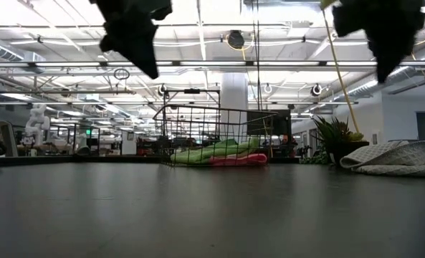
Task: Fold microfiber towels
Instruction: Fold the gray microfiber cloth
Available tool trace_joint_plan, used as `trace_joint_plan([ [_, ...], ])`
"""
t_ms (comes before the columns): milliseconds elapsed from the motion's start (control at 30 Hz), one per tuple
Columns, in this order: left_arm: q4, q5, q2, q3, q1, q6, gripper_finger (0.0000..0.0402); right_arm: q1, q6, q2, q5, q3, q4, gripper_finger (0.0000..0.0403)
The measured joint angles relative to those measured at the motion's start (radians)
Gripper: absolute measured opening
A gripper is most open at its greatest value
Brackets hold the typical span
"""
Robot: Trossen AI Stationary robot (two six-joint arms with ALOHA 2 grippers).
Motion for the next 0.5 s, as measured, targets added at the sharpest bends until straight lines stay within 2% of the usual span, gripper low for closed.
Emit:
trace_joint_plan([
  [267,0.119,0.023,0.0,0.0,0.042,0.095,0.0026,0.036,-0.003,0.005,-0.03,-0.168,-0.024,0.0],
  [500,0.118,0.036,0.0,0.0,0.039,0.083,0.0026,0.034,-0.157,0.004,-0.063,-0.271,-0.003,0.0021],
])
